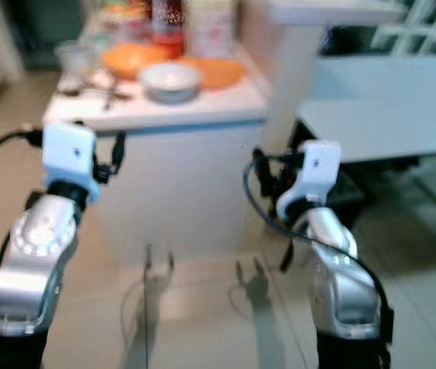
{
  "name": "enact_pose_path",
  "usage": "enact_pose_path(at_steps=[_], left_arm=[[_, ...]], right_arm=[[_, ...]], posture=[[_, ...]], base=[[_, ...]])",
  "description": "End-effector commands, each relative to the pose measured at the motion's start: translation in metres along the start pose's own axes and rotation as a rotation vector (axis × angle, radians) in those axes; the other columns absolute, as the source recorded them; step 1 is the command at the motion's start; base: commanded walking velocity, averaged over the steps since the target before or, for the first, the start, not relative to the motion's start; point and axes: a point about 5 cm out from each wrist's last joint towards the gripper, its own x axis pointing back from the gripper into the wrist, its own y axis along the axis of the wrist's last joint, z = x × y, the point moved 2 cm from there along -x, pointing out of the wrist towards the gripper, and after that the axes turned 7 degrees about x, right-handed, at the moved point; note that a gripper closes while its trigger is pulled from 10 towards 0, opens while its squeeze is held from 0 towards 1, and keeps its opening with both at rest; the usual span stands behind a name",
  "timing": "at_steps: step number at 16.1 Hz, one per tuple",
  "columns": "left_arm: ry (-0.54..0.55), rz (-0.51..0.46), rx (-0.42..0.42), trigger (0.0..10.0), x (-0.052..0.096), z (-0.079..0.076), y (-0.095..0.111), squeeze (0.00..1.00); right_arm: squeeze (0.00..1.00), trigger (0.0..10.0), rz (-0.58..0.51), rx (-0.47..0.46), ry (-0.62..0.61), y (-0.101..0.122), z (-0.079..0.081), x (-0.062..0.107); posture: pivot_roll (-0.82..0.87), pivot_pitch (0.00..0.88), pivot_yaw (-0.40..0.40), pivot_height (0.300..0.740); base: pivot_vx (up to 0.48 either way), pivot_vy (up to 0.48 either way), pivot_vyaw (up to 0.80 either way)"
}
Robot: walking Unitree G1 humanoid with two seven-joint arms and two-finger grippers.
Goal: Setting the table
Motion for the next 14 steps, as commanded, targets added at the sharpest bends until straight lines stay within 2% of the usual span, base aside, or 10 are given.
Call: enact_pose_path(at_steps=[1,4,7,10,14], left_arm=[[-0.002,-0.007,-0.001,10.0,-0.0008,0.0009,0.0018,0.0],[0.005,-0.008,-0.007,10.0,-0.0003,0.0035,0.002,0.0],[0.005,-0.008,-0.009,10.0,-0.0004,0.0052,0.0022,0.0],[-0.001,-0.012,-0.008,10.0,-0.001,0.0051,0.0032,0.0],[-0.01,-0.014,-0.009,10.0,-0.0015,0.004,0.0026,0.0]], right_arm=[[0.0,10.0,-0.01,0.014,0.017,0.0056,0.0021,-0.006],[0.0,10.0,-0.018,0.02,0.052,0.0086,0.0055,-0.0088],[0.0,10.0,-0.014,0.068,0.086,0.0086,0.0085,-0.012],[0.0,10.0,-0.014,0.065,0.082,0.0079,0.0079,-0.0135],[0.0,10.0,-0.017,0.052,0.06,0.0084,0.0028,-0.0146]], posture=[[-0.02,0.0,-0.015,0.74],[-0.02,0.0,-0.022,0.74],[-0.01,0.0,-0.027,0.74],[-0.01,0.0,-0.029,0.74],[-0.01,0.0,-0.03,0.74]], base=[[0.352,0.0,0.0],[0.355,0.0,0.0],[0.368,0.0,0.0],[0.394,0.0,0.69],[0.396,0.0,0.0]])
